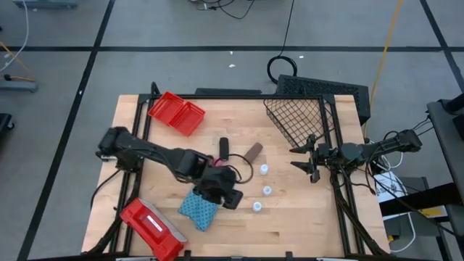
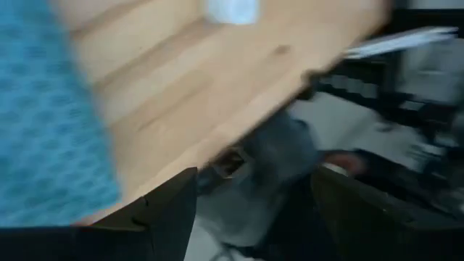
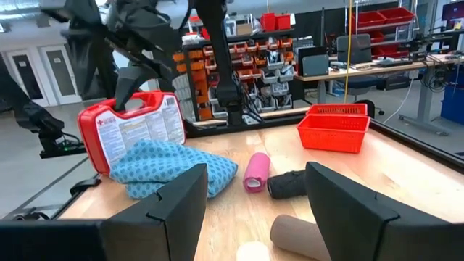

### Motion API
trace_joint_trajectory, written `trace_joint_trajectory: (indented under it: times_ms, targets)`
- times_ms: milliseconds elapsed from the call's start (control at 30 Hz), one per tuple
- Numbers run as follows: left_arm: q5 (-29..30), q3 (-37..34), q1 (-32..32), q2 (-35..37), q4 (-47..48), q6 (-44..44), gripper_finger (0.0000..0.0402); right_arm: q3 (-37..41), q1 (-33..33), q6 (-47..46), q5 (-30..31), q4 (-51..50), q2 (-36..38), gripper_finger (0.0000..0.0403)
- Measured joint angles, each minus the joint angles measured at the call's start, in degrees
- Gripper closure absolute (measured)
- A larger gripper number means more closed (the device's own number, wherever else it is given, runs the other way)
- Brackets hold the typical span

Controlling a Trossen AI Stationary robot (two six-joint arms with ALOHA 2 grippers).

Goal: Pick & place medical supplies in basket/bin
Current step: Put the blue patient gown into the wire basket

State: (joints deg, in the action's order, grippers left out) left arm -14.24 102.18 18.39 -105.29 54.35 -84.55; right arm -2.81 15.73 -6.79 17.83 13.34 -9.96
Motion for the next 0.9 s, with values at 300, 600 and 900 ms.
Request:
trace_joint_trajectory:
  times_ms: [300,600,900]
  targets:
    - [14.9,12.5,2.6,-13.2,26.3,-4.1,0.0124,0.0,0.0,0.0,0.0,0.1,0.0,0.0179]
    - [14.5,12.5,2.6,-21.8,27.1,-7.5,0.0124,0.0,0.0,0.0,0.0,0.2,0.0,0.0181]
    - [20.2,12.4,2.1,-23.9,28.1,-13.0,0.0124,0.0,0.0,0.0,0.0,0.1,0.0,0.0179]
